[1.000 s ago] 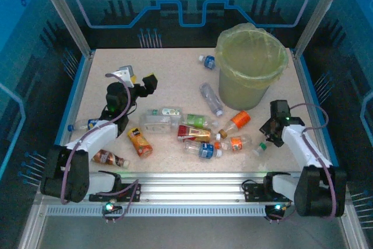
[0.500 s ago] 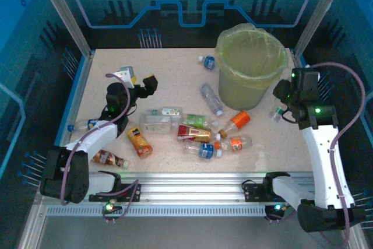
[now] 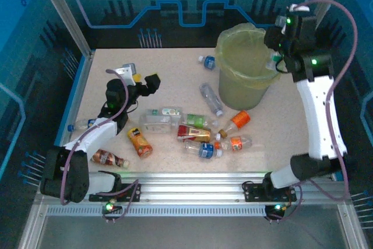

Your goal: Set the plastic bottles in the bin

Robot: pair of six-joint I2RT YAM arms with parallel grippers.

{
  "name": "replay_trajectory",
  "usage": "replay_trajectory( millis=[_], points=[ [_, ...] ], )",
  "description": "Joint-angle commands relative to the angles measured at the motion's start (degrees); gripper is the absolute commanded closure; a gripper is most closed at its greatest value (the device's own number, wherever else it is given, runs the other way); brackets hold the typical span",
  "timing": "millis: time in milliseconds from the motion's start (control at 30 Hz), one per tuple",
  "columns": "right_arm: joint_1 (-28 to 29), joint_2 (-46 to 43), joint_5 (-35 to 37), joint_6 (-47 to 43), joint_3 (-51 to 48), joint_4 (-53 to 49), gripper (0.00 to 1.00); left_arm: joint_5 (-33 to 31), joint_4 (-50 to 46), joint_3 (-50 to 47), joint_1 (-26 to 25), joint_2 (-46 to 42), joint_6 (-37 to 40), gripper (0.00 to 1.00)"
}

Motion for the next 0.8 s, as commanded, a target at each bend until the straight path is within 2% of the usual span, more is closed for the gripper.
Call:
replay_trajectory(
  millis=[0, 67, 133, 267, 533, 767],
  points=[
    [1.24, 6.32, -1.22, -3.72, 7.17, 2.26, 0.77, 3.68, -0.63, 2.22, -0.28, 0.58, -1.84, 0.01],
    [2.12, 9.86, -0.80, -5.03, 10.20, 2.48, 0.77, 4.35, -0.88, 2.32, -0.28, 0.59, -2.19, 0.01],
    [5.08, 12.56, 4.05, -9.13, 12.54, 3.66, 0.77, 4.90, -0.99, 2.36, -0.28, 0.54, -2.59, 0.01],
    [8.70, 16.11, 9.00, -12.63, 15.49, 4.12, 0.77, 5.92, -0.91, 2.31, -0.28, 0.32, -3.34, 0.01],
    [13.33, 17.71, 17.51, -17.31, 10.02, 12.65, 0.81, 7.04, -0.62, 1.31, -0.28, -0.64, -4.37, 0.01],
    [14.14, 20.04, 22.86, -17.43, 5.40, 16.47, 0.83, 7.01, -0.72, 0.62, -0.28, -1.61, -3.67, 0.01]
  ],
)
